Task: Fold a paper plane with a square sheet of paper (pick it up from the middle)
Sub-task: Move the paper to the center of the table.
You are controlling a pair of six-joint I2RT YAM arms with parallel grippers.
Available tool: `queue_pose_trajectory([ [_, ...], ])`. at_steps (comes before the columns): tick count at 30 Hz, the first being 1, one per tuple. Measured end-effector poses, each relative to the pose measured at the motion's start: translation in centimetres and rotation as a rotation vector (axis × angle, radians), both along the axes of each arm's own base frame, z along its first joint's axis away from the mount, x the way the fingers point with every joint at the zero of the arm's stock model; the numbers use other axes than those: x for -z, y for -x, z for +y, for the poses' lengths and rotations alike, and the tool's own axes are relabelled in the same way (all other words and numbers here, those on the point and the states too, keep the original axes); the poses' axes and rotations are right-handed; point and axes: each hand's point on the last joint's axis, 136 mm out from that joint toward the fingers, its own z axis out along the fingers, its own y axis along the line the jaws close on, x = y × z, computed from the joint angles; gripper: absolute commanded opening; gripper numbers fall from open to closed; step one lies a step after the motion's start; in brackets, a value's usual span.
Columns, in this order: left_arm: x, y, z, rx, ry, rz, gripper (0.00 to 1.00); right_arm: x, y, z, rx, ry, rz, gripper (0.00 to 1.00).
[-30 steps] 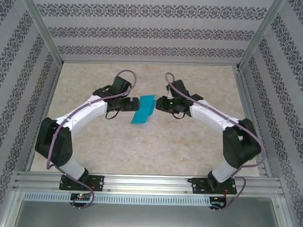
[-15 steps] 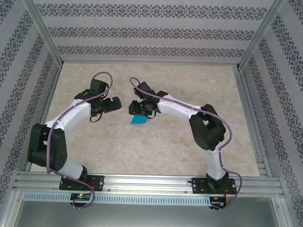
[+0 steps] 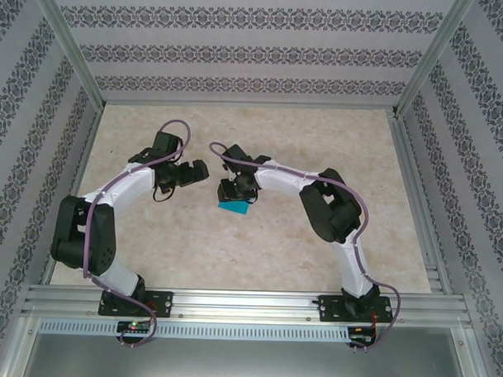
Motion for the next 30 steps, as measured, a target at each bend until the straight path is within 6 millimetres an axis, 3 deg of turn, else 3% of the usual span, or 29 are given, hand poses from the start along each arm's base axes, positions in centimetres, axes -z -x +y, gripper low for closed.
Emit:
queue_pose_trajectory([
  [5,0.1,-0.1,-1.3,0.036,0.066,0.013,0.96,0.0,1.9,-1.5,-0.089,0.008,-0.011,0.41],
  [12,-0.6,-0.4,-3.7,0.104,0.161,-0.009,0.87,-0.4,6.3,-6.1,-0.148,0.070,0.035,0.49],
  [15,-1.0,-0.1,-5.5,0.150,0.188,-0.023,0.80,-2.1,6.3,-7.0,-0.065,0.036,0.024,0.58],
  [21,-1.6,1.3,-10.2,0.264,0.251,-0.035,0.57,-6.5,4.7,-8.9,0.198,-0.089,-0.062,0.64],
  [24,-1.3,2.2,-12.9,0.330,0.273,-0.017,0.45,-6.7,4.8,-10.5,0.307,-0.102,-0.059,0.66],
  [30,1.2,2.8,-17.0,0.413,0.296,0.055,0.33,-5.0,6.0,-13.3,0.436,-0.110,0.000,0.65],
])
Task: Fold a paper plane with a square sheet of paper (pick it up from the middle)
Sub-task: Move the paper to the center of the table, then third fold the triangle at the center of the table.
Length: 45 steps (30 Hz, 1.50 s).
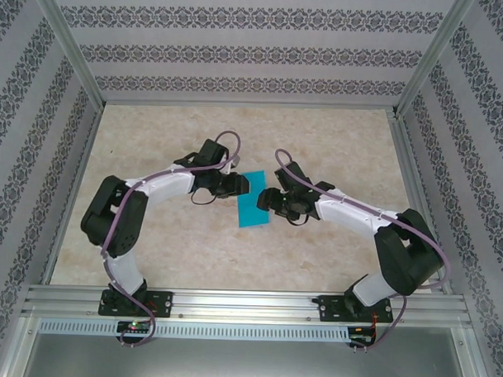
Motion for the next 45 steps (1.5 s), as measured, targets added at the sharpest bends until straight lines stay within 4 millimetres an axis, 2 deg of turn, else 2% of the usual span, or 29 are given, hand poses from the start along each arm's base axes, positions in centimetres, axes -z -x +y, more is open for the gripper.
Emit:
queue_pose_trajectory([
  [6,2.2,-0.8,-0.9,0.010,-0.010,0.044,0.31,0.9,1.0,0.4,-0.015,-0.045,0.040,0.62],
  [13,2.9,-1.6,-1.2,0.006,-0.021,0.049,0.31,2.0,1.3,1.2,-0.026,-0.092,0.071,0.58],
  [17,3.0,-1.6,-1.2,0.007,-0.026,0.047,0.31,2.7,1.6,1.6,-0.028,-0.113,0.092,0.52],
  [20,3.0,-1.7,-1.2,0.008,-0.029,0.042,0.31,2.8,1.8,1.8,-0.027,-0.131,0.104,0.45],
  [26,3.1,-1.8,-1.0,0.008,-0.039,0.032,0.30,3.1,2.0,1.9,-0.005,-0.155,0.117,0.24],
  [30,3.3,-2.1,-1.2,0.013,-0.041,0.029,0.28,3.1,2.0,1.9,0.017,-0.160,0.129,0.19],
  [36,5.0,-2.2,-1.2,0.017,-0.063,0.054,0.26,2.0,1.9,1.7,0.036,-0.171,0.115,0.18],
  [40,5.3,-2.1,-1.1,0.021,-0.071,0.055,0.25,1.6,1.9,1.7,0.047,-0.182,0.112,0.06],
  [45,5.5,-2.1,-1.0,0.027,-0.074,0.055,0.24,1.5,1.7,1.9,0.054,-0.192,0.110,0.02],
])
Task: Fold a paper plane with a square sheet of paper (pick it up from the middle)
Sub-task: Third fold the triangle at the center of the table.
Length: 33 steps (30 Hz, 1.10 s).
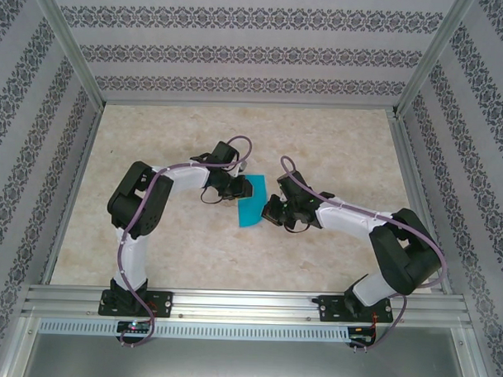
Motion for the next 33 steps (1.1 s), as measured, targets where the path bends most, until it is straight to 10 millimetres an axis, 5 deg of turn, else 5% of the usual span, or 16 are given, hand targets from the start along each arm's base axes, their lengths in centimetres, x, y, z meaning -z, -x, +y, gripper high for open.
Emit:
queue_pose_trajectory([
  [8,-0.7,-0.3,-0.2,0.013,0.000,-0.014,0.28,0.3,-1.6,1.2,0.014,-0.012,0.001,0.02],
  [16,-4.1,-2.0,0.7,0.004,-0.056,-0.131,0.24,0.4,-2.7,2.2,0.016,-0.013,0.006,0.03],
  [26,-0.4,-2.0,2.0,-0.005,-0.133,-0.072,0.16,0.2,-3.5,3.0,0.010,-0.018,-0.002,0.04],
  [33,0.3,-1.7,2.3,-0.001,-0.152,-0.056,0.14,0.7,-3.9,4.2,-0.012,-0.015,-0.004,0.04],
])
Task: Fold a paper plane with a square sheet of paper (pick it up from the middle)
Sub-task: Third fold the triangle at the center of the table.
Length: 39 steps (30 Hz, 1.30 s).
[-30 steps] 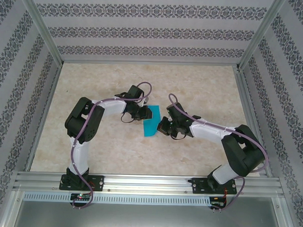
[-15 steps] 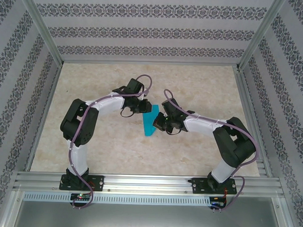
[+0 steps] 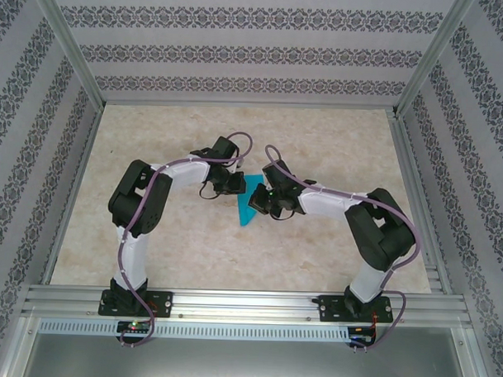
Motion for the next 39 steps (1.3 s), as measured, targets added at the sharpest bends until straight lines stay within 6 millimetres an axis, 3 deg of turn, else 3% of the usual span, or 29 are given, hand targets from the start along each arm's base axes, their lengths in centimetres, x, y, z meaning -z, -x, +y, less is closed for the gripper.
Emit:
queue_pose_trajectory([
  [26,0.3,0.0,0.1,0.004,-0.010,0.000,0.12,2.5,-1.6,1.5,-0.028,0.012,0.003,0.04],
  [39,0.3,0.0,0.1,0.004,-0.010,0.001,0.12,2.4,-1.8,2.0,-0.055,-0.007,-0.018,0.05],
])
